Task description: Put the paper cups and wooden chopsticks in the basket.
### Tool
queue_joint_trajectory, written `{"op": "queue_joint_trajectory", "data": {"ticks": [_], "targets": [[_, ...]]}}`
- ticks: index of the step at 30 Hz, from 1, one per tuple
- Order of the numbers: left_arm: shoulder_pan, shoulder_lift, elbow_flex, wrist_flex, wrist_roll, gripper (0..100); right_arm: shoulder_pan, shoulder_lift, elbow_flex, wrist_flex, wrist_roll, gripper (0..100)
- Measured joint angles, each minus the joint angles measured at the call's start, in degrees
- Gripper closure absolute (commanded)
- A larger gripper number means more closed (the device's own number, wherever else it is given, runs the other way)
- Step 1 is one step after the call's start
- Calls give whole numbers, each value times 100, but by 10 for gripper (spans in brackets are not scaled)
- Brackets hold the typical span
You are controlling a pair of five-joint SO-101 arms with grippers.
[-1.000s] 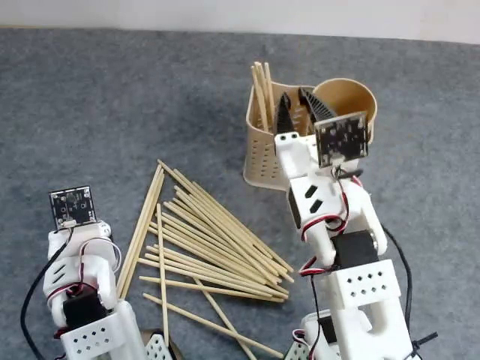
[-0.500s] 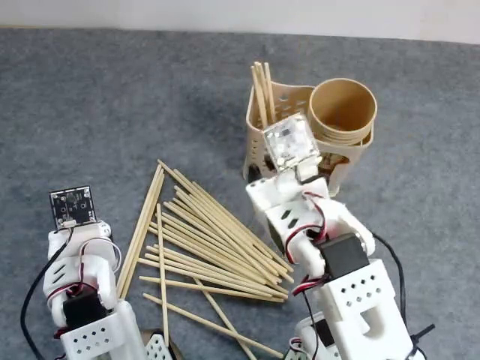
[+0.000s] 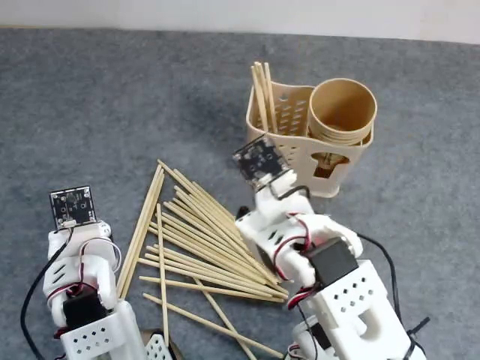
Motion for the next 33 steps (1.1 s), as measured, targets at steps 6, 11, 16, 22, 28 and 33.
{"op": "queue_joint_trajectory", "data": {"ticks": [6, 11, 16, 22, 28, 33], "targets": [[0, 0, 0, 0, 0, 995, -123, 1222, -44, 114, 0, 905], [0, 0, 0, 0, 0, 995, -123, 2426, -457, 114, 0, 905], [0, 0, 0, 0, 0, 995, -123, 3385, -791, 18, 18, 905], [0, 0, 0, 0, 0, 995, -123, 4360, -976, -352, 352, 905], [0, 0, 0, 0, 0, 995, -123, 4967, -1125, -738, 369, 905], [0, 0, 0, 0, 0, 995, -123, 5319, -1451, -853, 396, 905]]}}
